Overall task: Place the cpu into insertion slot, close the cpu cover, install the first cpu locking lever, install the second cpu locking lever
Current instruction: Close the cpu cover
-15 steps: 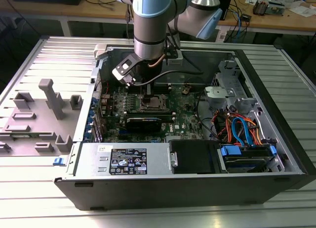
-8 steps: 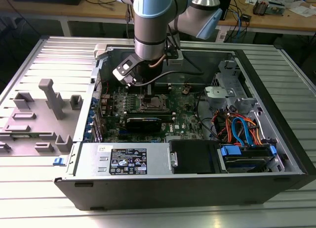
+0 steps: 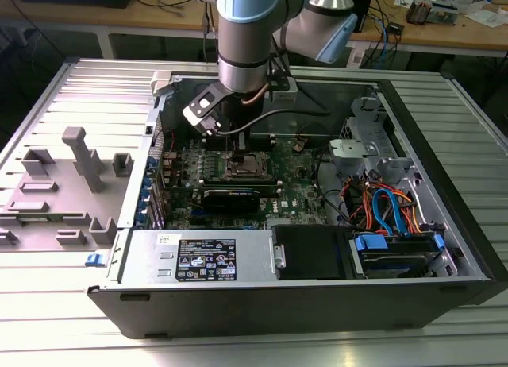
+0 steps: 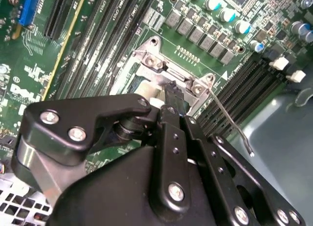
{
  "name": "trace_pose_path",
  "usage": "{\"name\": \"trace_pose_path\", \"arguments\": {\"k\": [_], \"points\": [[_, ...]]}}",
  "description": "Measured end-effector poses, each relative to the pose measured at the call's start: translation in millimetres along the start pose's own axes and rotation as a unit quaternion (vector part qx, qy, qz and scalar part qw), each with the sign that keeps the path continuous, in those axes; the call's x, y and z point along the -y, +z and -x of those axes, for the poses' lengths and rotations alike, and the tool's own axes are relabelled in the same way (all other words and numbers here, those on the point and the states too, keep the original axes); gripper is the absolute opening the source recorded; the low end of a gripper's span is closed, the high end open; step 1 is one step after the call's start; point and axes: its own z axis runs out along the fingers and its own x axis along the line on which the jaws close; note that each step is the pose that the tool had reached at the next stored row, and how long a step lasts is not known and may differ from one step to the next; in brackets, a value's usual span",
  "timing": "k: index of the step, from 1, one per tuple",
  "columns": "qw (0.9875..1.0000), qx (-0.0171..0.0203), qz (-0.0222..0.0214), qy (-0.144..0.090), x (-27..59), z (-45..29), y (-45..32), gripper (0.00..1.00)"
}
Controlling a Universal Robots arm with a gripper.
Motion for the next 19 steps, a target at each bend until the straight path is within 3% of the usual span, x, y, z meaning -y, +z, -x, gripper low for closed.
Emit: {"name": "trace_pose_path", "arguments": {"k": [12, 19], "points": [[1.0000, 0.0002, -0.0001, 0.000, -18.8, 1.1, -0.3, 0.11], [1.0000, 0.0001, -0.0001, 0.000, -19.5, 1.0, -0.3, 0.11]]}}
